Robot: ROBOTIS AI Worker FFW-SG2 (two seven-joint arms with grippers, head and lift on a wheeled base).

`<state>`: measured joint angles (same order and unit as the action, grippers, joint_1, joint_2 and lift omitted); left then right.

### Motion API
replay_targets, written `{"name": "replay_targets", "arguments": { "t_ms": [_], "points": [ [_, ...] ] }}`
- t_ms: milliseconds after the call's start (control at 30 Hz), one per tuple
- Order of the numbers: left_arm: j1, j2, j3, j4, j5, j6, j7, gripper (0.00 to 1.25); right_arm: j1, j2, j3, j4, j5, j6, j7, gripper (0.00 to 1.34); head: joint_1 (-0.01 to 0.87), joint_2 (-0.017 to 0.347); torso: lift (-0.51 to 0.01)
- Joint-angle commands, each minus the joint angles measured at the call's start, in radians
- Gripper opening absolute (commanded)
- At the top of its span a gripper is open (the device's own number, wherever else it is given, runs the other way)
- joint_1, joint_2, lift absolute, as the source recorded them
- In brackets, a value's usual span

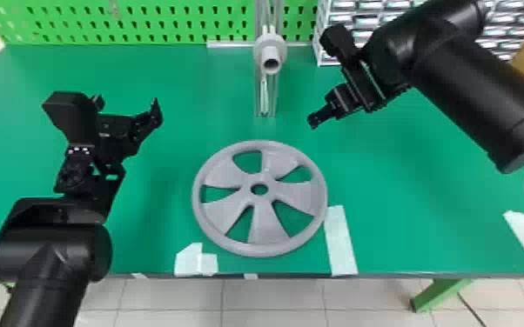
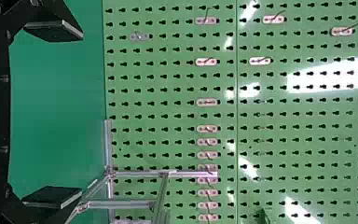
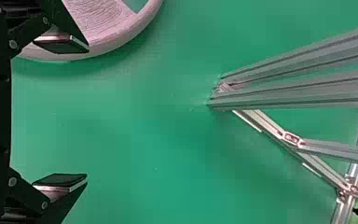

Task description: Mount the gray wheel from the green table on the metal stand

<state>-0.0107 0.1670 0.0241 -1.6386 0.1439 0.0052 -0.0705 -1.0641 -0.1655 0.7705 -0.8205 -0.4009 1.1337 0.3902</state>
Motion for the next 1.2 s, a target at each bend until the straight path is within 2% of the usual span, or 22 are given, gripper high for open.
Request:
{"name": "replay_targets", "arguments": {
  "t_ms": [0, 367, 633, 1167],
  "points": [
    [-0.005, 0.002, -0.006, -0.004, -0.001, 0.006, 0.0, 1.13, -0.014, 0.02, 0.027, 0.029, 0.007, 0.001, 0.01, 1.04, 0.867, 0.052, -0.1],
    [-0.011, 0.005, -0.016, -0.006, -0.001, 0.01, 0.0, 1.13, -0.016, 0.061, 0.067, 0.067, 0.007, 0.0, 0.013, 1.04, 0.867, 0.052, -0.1],
    [-0.02, 0.011, -0.027, -0.006, -0.003, 0.012, 0.0, 1.13, -0.02, 0.081, 0.099, 0.089, 0.007, -0.008, 0.013, 1.04, 0.867, 0.052, -0.1],
    [-0.023, 0.014, -0.032, -0.007, -0.001, 0.013, 0.0, 1.13, -0.024, 0.093, 0.148, 0.124, 0.001, -0.014, 0.013, 1.04, 0.867, 0.052, -0.1]
  ]
}}
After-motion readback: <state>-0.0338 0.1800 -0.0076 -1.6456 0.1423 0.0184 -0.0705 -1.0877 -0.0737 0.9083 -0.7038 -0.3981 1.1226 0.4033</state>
